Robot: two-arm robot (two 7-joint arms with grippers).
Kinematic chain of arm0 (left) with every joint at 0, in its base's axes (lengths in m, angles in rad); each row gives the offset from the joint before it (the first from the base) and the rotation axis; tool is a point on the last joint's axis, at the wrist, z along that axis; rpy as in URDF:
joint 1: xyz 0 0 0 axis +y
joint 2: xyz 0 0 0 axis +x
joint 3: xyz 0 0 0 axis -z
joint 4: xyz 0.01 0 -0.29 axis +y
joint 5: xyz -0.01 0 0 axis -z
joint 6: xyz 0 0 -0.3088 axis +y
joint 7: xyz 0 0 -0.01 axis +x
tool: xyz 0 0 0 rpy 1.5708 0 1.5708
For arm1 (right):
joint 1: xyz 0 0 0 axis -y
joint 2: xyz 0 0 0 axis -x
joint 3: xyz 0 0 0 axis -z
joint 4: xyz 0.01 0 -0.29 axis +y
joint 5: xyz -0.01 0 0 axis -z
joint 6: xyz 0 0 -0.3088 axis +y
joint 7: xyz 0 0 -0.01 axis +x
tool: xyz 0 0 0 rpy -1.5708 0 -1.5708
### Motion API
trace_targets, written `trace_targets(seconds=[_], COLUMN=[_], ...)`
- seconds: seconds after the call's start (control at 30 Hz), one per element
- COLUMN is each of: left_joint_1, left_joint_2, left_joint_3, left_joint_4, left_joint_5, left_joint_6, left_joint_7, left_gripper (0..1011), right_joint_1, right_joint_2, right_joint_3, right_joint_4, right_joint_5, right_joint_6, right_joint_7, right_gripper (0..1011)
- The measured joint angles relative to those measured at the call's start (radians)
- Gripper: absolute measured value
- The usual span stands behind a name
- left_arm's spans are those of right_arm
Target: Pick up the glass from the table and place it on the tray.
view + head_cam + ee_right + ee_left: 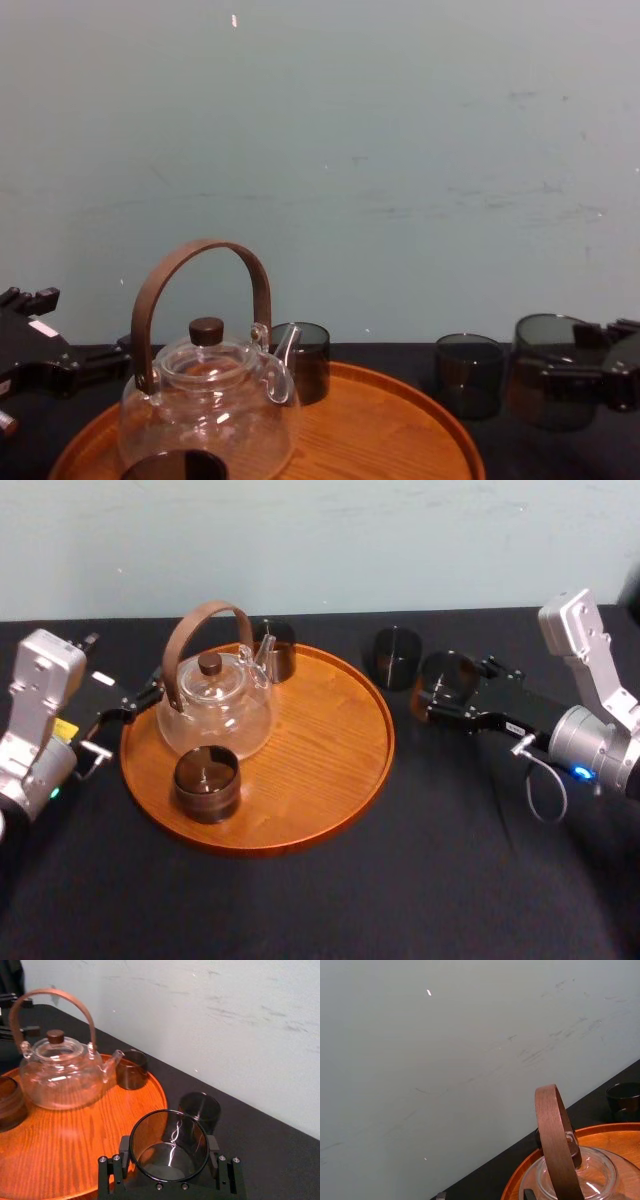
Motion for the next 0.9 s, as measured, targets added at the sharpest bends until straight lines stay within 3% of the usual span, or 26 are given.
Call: trace_targets(seconds=[0.27,0.9], left_joint_1=[0.0,0.0], left_joint_2=[0.0,0.0], left_joint_3=[0.0,0.0], left_joint_4=[0.0,0.0], left_joint_5=[0.0,0.0], left_joint_6=[0.0,0.0], left_joint_7=[0.0,0.0], left_gripper=[1001,1001], right_joint_1=[0.038,0.162], right_joint_2=[-0.006,-0.093], right_joint_3=[-0.043,-0.167], right_joint_4=[0.004,0.123], right_joint_5=[-0.001,-0.038], right_joint_6=[-0.012,-0.04], right_joint_7=[0.033,0.067], right_gripper=[904,904])
